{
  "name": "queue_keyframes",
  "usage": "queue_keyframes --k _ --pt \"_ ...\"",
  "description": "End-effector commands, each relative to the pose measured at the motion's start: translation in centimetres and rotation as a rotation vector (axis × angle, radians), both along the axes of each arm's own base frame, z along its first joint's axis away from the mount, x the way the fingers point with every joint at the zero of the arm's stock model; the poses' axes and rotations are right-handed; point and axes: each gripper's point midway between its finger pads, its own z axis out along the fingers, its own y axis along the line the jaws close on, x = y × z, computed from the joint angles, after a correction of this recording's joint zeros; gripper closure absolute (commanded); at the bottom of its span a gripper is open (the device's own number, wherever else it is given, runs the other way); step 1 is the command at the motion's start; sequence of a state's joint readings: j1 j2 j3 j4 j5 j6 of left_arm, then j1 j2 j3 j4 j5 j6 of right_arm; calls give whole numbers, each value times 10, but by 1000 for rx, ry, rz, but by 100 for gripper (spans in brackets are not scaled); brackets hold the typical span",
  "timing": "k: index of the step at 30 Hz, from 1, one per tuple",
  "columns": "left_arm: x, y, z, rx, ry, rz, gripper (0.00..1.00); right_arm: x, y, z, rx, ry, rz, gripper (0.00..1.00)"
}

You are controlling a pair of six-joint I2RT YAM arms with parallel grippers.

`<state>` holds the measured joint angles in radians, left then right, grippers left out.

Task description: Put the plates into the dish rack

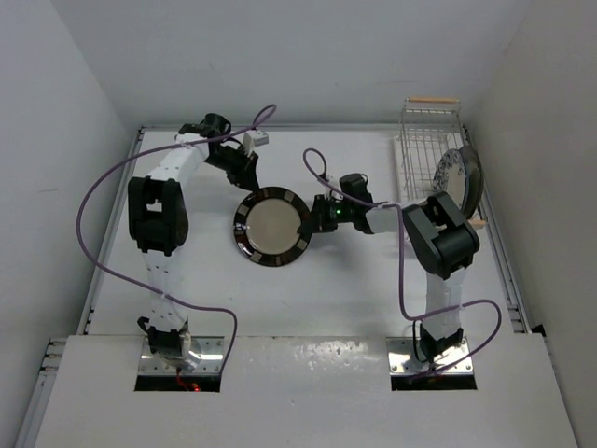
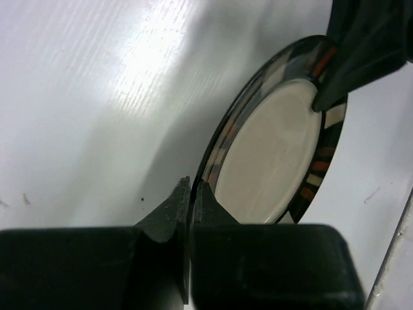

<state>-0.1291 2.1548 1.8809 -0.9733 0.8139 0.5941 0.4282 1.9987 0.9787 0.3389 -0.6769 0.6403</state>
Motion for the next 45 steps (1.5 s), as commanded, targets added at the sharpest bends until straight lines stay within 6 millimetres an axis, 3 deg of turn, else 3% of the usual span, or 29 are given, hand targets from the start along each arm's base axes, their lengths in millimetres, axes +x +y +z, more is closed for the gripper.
queue_keyframes --k 1,2,3,5,6,7,9,11,12,13,15,16,18,19,21,22,24,25,28,29,36,45 --pt "5 -21 41 -74 0 23 84 30 1 38 31 -123 -81 100" --pt "14 -10 41 -23 -15 69 60 37 -5 64 23 -179 -122 100" --pt "19 -6 39 1 -13 96 52 42 -9 74 8 -222 -132 100" --pt "36 12 48 50 -44 189 44 51 -29 86 -52 -233 -203 100" --pt "43 20 56 64 -64 233 37 66 -43 127 -69 -334 -266 100" --pt "50 23 58 80 -75 271 34 69 -49 139 -80 -360 -293 100" --pt "72 55 74 131 -129 442 25 86 -81 192 -137 -480 -419 100" --pt "87 75 89 158 -176 577 20 91 -101 230 -160 -559 -494 100" --pt "92 96 86 233 -190 658 19 96 -121 247 -231 -626 -571 100" --pt "94 105 84 270 -200 688 19 97 -130 280 -222 -692 -617 100" --pt "96 119 83 331 -213 748 19 95 -163 306 -314 -760 -730 100" --pt "95 121 72 349 -193 750 19 97 -173 330 -319 -801 -777 100" --pt "89 121 59 359 -157 750 19 93 -199 347 -415 -857 -842 100" --pt "88 121 55 364 -147 748 19 91 -221 370 -463 -892 -949 100" --pt "84 119 48 362 -127 737 19 84 -243 384 -585 -949 -981 100" --pt "82 117 45 359 -115 730 19 79 -264 390 -659 -943 -1068 100" --pt "82 117 45 359 -115 730 19 72 -283 394 -805 -964 -1063 100" --pt "80 118 40 364 -103 728 19 65 -301 395 -909 -955 -1110 100" --pt "78 119 36 376 -96 731 19 49 -324 384 -1044 -894 -1128 100" --pt "78 119 36 376 -96 731 19 45 -332 368 -1079 -846 -1115 100" --pt "76 119 33 380 -87 729 19 21 -344 316 -1094 -699 -1097 100" --pt "72 120 26 387 -70 725 19 15 -350 249 -1083 -556 -1084 100"
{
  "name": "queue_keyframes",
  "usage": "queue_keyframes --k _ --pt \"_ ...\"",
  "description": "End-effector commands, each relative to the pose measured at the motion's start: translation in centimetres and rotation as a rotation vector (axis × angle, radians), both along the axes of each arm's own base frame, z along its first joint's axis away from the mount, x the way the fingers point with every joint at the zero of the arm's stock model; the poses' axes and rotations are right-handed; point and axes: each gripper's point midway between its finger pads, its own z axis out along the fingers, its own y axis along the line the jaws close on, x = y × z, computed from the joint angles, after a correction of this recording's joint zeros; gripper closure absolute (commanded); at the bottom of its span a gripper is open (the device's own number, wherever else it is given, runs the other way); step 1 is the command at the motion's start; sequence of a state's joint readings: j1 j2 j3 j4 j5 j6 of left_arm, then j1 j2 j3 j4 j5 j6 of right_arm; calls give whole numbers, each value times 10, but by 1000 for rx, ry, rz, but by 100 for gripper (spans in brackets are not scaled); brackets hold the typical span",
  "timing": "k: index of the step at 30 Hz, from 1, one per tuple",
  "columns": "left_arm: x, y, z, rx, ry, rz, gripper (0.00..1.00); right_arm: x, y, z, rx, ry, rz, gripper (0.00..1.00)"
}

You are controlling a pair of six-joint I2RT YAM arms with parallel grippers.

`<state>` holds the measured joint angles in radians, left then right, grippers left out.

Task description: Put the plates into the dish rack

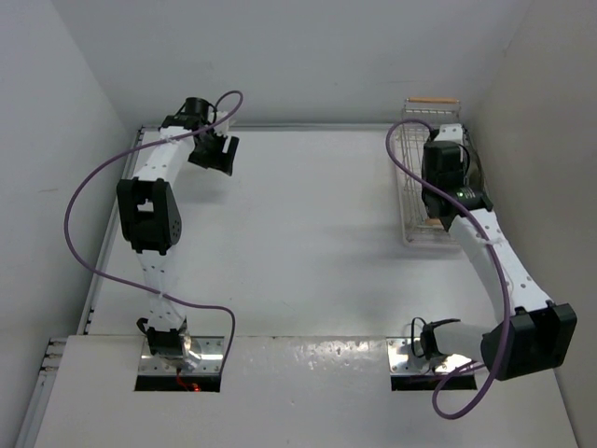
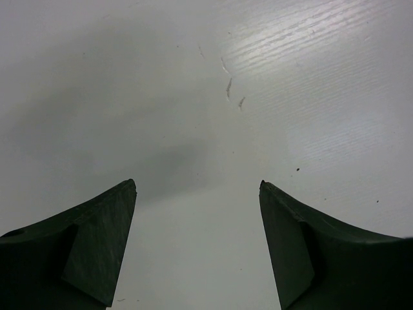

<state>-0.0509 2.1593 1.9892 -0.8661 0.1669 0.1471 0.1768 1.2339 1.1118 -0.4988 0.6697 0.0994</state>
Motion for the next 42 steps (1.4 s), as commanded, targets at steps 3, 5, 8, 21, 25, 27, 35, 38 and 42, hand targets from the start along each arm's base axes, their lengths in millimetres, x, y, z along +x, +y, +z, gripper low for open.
queue_keyframes --k 3,5,8,21,25,27,35,38,42 --pt "1 -2 27 -7 -63 9 19 14 -8 30 69 -195 -81 100" --pt "-1 -2 24 -6 -54 9 19 14 -11 24 68 -182 -96 100" --pt "-1 -2 28 -2 -64 2 19 13 -12 19 72 -174 -105 100" --pt "-4 -6 25 -2 -55 -8 19 21 -11 -22 102 -90 -112 100" --pt "-3 -5 25 6 -56 -3 19 22 -10 -29 106 -74 -108 88" --pt "-3 -4 25 6 -56 -3 19 21 -11 -30 106 -71 -115 73" --pt "-3 -4 25 11 -58 -10 19 26 -14 4 108 -135 -80 56" --pt "-3 -3 20 19 -49 -6 19 31 -7 30 111 -172 -25 52" --pt "-3 -3 20 19 -49 -6 19 34 -3 69 94 -226 33 39"
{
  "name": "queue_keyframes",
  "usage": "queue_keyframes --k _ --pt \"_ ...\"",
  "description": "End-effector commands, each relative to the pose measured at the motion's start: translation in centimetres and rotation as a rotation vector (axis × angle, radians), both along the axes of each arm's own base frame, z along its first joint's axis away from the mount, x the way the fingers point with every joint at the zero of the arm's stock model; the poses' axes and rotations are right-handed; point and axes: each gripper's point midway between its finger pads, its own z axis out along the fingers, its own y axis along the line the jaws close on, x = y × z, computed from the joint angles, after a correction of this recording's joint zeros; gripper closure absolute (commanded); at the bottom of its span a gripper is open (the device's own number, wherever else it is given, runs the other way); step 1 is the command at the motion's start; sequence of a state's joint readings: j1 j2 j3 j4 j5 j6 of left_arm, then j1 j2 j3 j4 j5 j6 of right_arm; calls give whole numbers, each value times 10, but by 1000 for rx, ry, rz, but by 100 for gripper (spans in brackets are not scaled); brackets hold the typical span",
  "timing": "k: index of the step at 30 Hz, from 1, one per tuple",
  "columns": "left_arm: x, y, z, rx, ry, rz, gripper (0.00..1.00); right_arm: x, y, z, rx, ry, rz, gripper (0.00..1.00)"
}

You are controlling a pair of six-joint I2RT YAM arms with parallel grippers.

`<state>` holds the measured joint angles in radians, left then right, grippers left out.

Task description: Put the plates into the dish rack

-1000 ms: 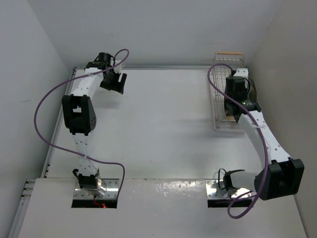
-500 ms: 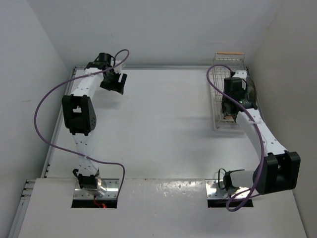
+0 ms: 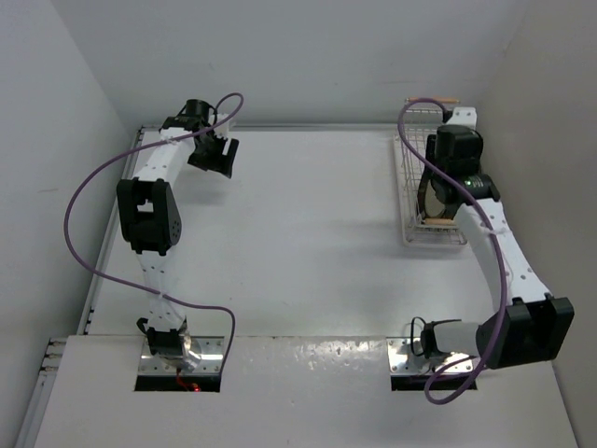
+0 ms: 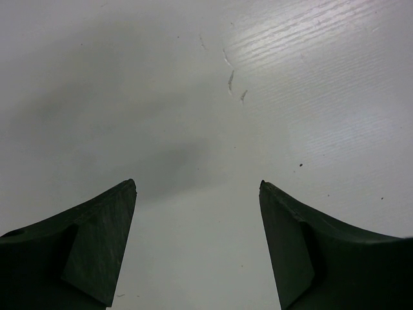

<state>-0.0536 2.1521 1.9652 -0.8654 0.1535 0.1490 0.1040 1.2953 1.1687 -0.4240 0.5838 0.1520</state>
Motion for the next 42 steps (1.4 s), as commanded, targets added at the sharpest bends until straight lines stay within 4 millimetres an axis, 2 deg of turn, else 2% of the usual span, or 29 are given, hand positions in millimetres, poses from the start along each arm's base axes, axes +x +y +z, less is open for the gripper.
queue_keyframes --k 1,4,5,6,7,8,9,11,12,13,14,15,16,17,18,20,21,22,23,24,25,26,27,28,31,34,37,38,42 --pt "2 -4 25 6 -64 -8 19 8 6 67 -17 -139 77 37" --pt "2 -4 25 6 -64 -8 19 6 13 84 -4 -165 130 31" --pt "2 -2 25 15 -64 -3 19 4 22 96 21 -199 178 30" --pt "2 -2 25 15 -64 -3 19 5 34 98 54 -208 246 25" --pt "3 0 25 24 -65 3 19 0 54 107 106 -238 350 23" --pt "3 0 25 24 -65 3 19 -1 78 102 164 -228 479 20" --pt "3 1 25 32 -65 8 19 -5 91 99 186 -214 557 17" --pt "1 3 22 42 -57 13 19 -23 141 92 294 -182 795 10" --pt "1 3 22 42 -57 13 19 -28 151 76 350 -147 814 0" --pt "-1 4 18 42 -48 13 19 -34 170 63 381 -122 862 0" --pt "-1 4 23 42 -57 13 19 -38 178 55 407 -106 873 0" --pt "-4 5 18 50 -45 17 19 -45 182 19 477 -27 838 0" --pt "-6 6 15 51 -34 17 19 -48 195 10 486 -16 854 0" --pt "-6 6 15 51 -34 17 19 -50 197 -3 505 12 827 0" --pt "-9 8 15 60 -33 23 19 -60 199 -37 523 94 804 0" --pt "-10 8 16 65 -39 14 19 -70 212 -59 512 138 788 0" --pt "-14 8 17 66 -36 13 19 -84 215 -92 517 201 759 0" --pt "-16 9 22 65 -44 14 19 -89 219 -102 514 214 760 0" --pt "-19 9 18 65 -41 14 19 -105 232 -119 507 243 805 0" --pt "-22 9 18 70 -38 6 19 -109 226 -135 472 247 773 0" --pt "-23 9 23 69 -54 6 19 -114 229 -139 477 244 777 0" --pt "-26 10 14 70 -38 6 19 -126 240 -151 473 252 827 0" --pt "-29 10 15 70 -38 6 19 -128 237 -155 450 246 821 0" --pt "-31 11 12 79 -29 10 19 -139 234 -170 439 278 824 0" --pt "-32 12 14 78 -36 10 19 -145 239 -172 482 263 791 0" --pt "-32 11 14 74 -35 18 19 -135 223 -172 469 224 642 0" --pt "-32 10 14 92 -36 18 19 -133 215 -175 434 228 578 0" --pt "-32 10 14 92 -37 18 19 -129 216 -169 434 219 566 0" --pt "-32 7 18 100 -47 15 19 -126 215 -166 410 230 528 0"
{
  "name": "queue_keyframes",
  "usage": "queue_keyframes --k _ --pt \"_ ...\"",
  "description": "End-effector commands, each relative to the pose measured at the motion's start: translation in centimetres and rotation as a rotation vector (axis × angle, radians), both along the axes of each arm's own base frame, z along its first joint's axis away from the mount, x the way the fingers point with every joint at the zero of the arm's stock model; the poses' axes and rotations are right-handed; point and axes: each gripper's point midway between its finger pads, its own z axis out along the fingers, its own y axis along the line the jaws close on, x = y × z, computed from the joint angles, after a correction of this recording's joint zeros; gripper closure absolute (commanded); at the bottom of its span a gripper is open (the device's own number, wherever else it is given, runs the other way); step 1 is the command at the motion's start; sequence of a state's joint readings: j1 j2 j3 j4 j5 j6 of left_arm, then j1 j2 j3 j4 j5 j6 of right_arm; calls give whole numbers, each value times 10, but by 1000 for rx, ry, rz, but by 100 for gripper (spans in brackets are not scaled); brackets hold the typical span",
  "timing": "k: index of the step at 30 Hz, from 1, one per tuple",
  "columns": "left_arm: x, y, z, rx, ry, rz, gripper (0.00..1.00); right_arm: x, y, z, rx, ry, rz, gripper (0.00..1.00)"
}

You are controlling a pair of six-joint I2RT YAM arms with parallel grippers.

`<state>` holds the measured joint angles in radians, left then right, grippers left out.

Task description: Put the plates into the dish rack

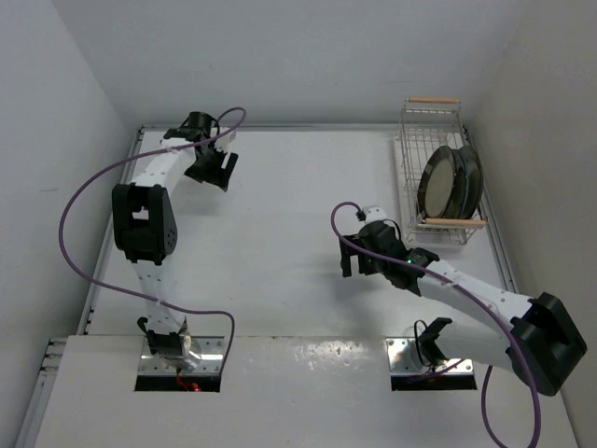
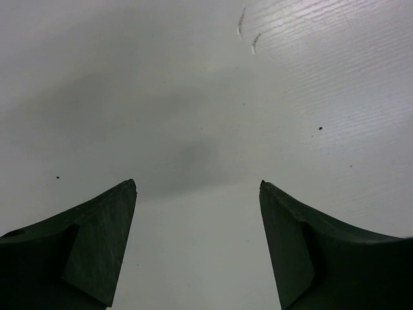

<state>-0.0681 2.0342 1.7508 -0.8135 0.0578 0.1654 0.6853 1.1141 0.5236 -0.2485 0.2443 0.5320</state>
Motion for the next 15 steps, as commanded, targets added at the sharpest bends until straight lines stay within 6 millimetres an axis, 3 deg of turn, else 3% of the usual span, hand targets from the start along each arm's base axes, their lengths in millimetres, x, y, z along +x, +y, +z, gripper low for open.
queue_keyframes --k 1,15 --pt "4 -3 31 16 -84 -1 19 19 5 22 15 -64 -76 0" --pt "4 -2 29 24 -85 4 19 28 -5 31 -19 -102 -157 0"
